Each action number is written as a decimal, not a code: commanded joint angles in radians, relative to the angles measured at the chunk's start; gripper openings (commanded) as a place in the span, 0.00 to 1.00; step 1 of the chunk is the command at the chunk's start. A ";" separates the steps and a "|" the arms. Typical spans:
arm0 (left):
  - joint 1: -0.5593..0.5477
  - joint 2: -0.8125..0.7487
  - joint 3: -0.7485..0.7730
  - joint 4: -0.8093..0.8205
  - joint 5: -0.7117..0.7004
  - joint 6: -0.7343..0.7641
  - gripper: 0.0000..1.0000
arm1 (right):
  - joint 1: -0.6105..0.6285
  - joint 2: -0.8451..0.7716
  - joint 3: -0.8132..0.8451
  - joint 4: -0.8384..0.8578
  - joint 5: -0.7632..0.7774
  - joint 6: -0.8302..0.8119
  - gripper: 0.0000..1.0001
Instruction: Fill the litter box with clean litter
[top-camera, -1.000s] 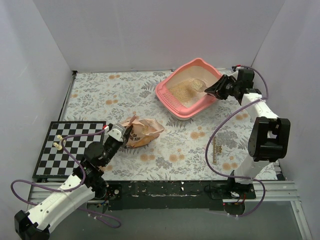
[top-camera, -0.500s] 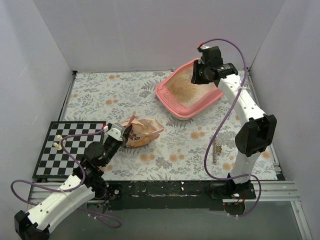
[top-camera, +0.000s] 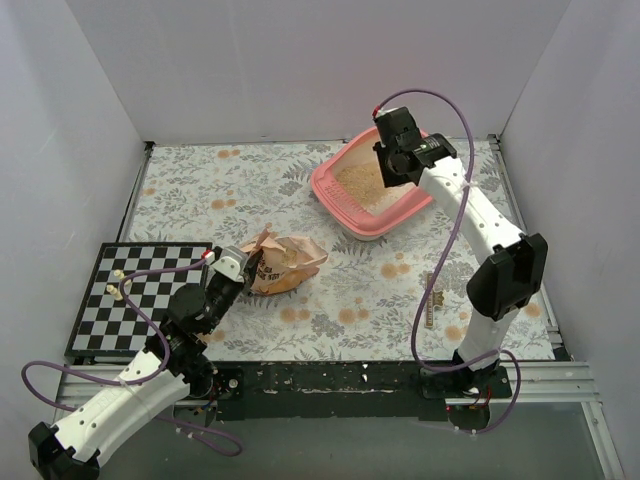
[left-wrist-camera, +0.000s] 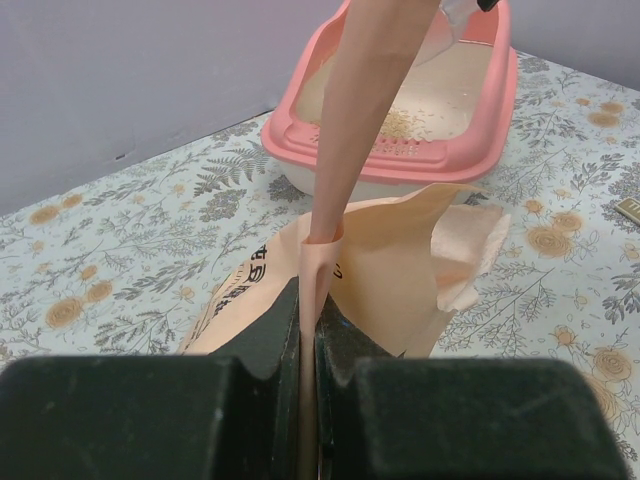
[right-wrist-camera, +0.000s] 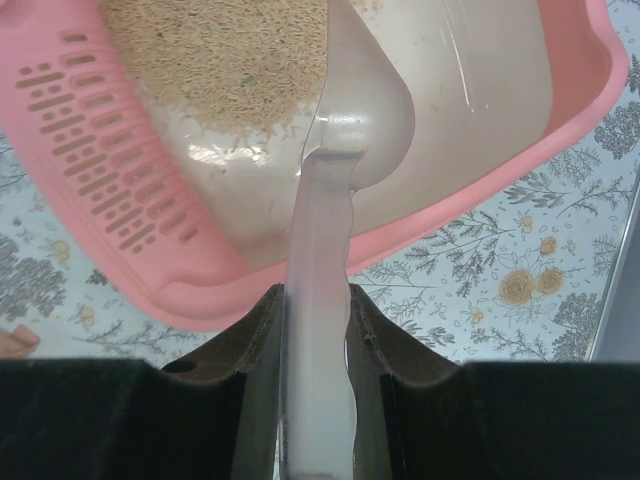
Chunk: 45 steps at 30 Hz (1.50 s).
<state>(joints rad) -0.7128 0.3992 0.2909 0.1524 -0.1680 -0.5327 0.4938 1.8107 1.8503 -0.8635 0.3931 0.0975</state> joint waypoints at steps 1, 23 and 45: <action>-0.005 -0.005 0.037 0.006 -0.019 -0.010 0.00 | 0.040 -0.180 0.015 -0.012 -0.069 0.008 0.01; -0.004 0.015 0.033 0.022 -0.082 0.007 0.00 | 0.040 -0.751 -0.944 0.210 -0.753 0.042 0.01; -0.005 0.191 0.266 -0.060 0.119 -0.053 0.00 | 0.037 -0.740 -0.950 0.406 -0.755 -0.094 0.85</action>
<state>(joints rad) -0.7147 0.5583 0.4419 0.0517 -0.1787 -0.5507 0.5358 1.1717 0.9054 -0.5709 -0.2672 0.0799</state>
